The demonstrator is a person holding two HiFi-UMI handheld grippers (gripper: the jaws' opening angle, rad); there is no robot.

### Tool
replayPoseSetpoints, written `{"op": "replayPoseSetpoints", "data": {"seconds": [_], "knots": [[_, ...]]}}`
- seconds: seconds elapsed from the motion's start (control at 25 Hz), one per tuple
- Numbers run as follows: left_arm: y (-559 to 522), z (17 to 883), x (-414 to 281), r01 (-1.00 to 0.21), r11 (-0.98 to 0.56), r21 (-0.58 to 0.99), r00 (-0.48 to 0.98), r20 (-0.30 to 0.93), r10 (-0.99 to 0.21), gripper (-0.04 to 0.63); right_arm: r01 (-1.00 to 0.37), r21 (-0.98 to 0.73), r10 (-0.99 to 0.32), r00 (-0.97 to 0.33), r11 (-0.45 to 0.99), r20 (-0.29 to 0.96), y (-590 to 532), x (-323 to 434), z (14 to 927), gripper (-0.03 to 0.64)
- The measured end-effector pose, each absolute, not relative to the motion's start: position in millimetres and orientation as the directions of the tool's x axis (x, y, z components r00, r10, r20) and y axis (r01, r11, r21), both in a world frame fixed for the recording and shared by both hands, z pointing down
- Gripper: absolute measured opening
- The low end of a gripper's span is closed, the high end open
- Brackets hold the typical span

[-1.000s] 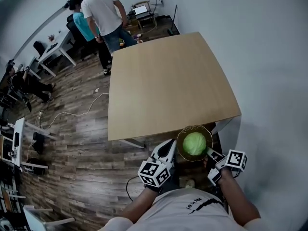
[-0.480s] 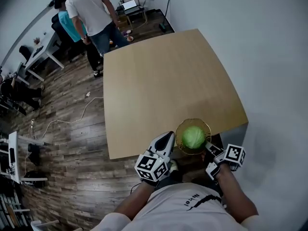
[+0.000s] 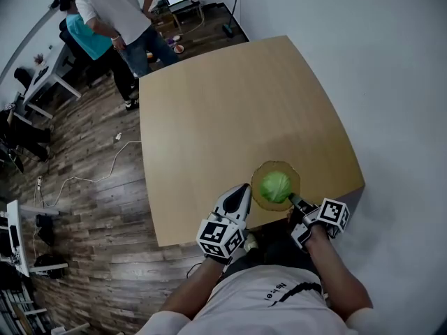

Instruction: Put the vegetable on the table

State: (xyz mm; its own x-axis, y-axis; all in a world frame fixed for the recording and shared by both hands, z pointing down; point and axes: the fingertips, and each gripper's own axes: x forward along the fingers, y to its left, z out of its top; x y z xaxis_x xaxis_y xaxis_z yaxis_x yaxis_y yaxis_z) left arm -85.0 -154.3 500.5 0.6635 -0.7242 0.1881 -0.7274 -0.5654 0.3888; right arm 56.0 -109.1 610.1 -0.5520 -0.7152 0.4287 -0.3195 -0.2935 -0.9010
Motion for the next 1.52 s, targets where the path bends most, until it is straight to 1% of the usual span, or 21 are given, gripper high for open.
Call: {"op": "replayPoseSetpoints", "data": {"seconds": [0.16,0.24,0.52,0.72,0.92,1.32,1.52], "knots": [[-230,504,-88,-0.752,-0.525,0.399,0.633,0.212,-0.745,0.012,-0.348,-0.884,-0.674,-0.576,-0.311,0.463,-187,51,622,0.029],[-250,511,-88,-0.762,-0.506,0.405,0.619,0.225,-0.753,0.012,-0.364,-0.876,-0.648,-0.591,-0.317,0.48,-209,52,635,0.029],[-264,530,-84,-0.793,-0.44,0.421,0.571,0.261,-0.779,0.012,-0.399,-0.861,-0.593,-0.626,-0.314,0.507,-229,59,666,0.029],[-267,559,-88,-0.812,-0.409,0.417,0.543,0.283,-0.79,0.012,-0.417,-0.856,-0.569,-0.64,-0.307,0.516,-238,55,709,0.029],[-272,573,-86,-0.822,-0.386,0.418,0.526,0.3,-0.796,0.012,-0.45,-0.834,-0.529,-0.646,-0.32,0.551,-241,55,739,0.029],[-278,588,-90,-0.836,-0.341,0.43,0.497,0.331,-0.802,0.012,-0.508,-0.787,-0.455,-0.642,-0.349,0.617,-247,56,775,0.032],[-283,586,-95,-0.843,-0.325,0.428,0.484,0.339,-0.807,0.012,-0.528,-0.778,-0.445,-0.639,-0.34,0.628,-257,56,779,0.031]]}}
